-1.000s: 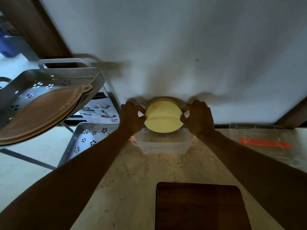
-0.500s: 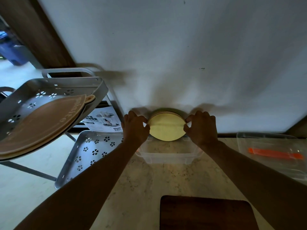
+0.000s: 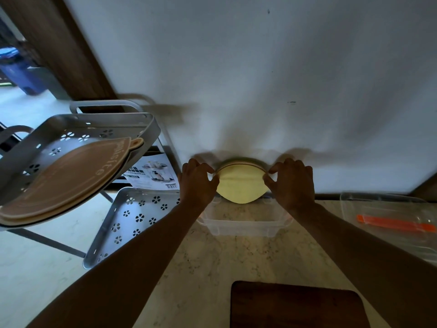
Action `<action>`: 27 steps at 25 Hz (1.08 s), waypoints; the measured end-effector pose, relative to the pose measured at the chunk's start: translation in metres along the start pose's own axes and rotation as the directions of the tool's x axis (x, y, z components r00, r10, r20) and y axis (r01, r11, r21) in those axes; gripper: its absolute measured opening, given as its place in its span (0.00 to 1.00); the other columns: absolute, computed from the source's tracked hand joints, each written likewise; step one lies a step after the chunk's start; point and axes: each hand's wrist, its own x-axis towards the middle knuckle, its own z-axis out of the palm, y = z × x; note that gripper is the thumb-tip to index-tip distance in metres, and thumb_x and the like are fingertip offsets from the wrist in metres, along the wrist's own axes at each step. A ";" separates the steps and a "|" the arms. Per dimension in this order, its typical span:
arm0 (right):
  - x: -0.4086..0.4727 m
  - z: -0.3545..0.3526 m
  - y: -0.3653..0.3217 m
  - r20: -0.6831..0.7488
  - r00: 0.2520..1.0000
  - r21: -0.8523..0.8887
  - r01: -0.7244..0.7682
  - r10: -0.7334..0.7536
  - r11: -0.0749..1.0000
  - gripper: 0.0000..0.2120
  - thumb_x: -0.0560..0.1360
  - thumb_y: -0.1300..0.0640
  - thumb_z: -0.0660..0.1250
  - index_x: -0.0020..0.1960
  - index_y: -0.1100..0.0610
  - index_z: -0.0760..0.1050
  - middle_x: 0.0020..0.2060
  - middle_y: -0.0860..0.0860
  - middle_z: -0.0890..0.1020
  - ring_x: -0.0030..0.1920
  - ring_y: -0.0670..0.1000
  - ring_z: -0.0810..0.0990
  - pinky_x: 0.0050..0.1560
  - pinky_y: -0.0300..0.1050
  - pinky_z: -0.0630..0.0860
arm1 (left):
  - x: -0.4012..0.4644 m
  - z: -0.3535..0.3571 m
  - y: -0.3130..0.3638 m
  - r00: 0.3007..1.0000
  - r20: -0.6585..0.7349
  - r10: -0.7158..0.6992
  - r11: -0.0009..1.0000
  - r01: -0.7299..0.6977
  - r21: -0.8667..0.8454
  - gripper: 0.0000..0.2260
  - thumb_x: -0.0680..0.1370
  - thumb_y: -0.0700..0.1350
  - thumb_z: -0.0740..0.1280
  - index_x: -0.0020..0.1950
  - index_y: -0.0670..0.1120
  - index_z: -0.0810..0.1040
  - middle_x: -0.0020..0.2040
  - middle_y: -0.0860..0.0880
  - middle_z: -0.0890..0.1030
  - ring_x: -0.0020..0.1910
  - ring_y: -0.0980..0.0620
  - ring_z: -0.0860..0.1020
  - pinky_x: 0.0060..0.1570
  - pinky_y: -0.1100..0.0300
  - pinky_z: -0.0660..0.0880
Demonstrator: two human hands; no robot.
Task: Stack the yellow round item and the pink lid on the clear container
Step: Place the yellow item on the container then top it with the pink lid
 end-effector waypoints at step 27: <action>-0.147 -0.224 -0.111 0.170 0.946 0.481 0.166 -0.277 0.861 0.21 0.78 0.49 0.63 0.67 0.59 0.73 0.64 0.57 0.78 0.64 0.57 0.75 0.64 0.47 0.70 | -0.185 -0.265 0.057 0.999 -0.024 0.047 0.995 -0.049 -0.085 0.19 0.77 0.46 0.67 0.68 0.45 0.74 0.68 0.43 0.75 0.65 0.44 0.75 0.64 0.53 0.69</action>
